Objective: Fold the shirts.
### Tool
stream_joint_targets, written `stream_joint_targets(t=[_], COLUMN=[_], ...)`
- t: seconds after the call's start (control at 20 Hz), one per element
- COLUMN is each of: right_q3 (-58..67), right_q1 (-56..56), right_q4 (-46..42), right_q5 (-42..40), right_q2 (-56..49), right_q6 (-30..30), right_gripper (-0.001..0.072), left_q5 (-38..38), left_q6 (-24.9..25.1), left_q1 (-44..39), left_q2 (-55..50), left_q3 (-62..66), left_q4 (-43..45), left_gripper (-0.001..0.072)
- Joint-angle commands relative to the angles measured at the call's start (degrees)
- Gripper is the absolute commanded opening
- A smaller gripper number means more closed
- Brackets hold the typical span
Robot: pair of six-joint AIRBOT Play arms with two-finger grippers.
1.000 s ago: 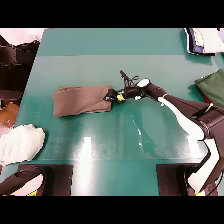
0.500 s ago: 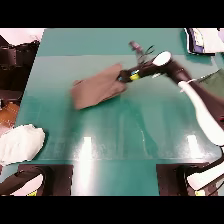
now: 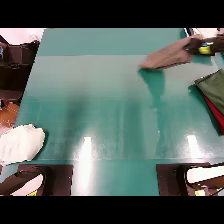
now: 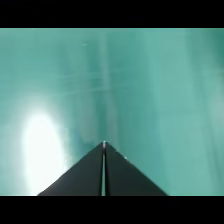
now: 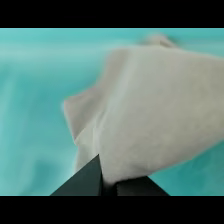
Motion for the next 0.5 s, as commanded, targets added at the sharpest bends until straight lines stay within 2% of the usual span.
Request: stream_joint_targets(t=[0.0,0.2,0.45], right_q3=[2.1,2.1,2.1], right_q1=[-10.6,-17.6,-20.9], right_q4=[-0.7,-0.6,-0.7], right_q5=[-5.0,-8.2,-5.9], right_q2=[0.2,0.1,0.9], right_q6=[-4.3,-7.8,-9.2], right_gripper=[0.0014,0.0014,0.0014], left_q5=[-0.2,0.0,0.2], left_q6=[-0.6,-1.9,-3.4], left_q1=[0.0,0.0,0.0], left_q2=[0.0,0.0,0.0], left_q3=[0.0,0.0,0.0], left_q4=[-3.0,-5.0,-5.4], left_gripper=[0.0031,0.0031,0.0031])
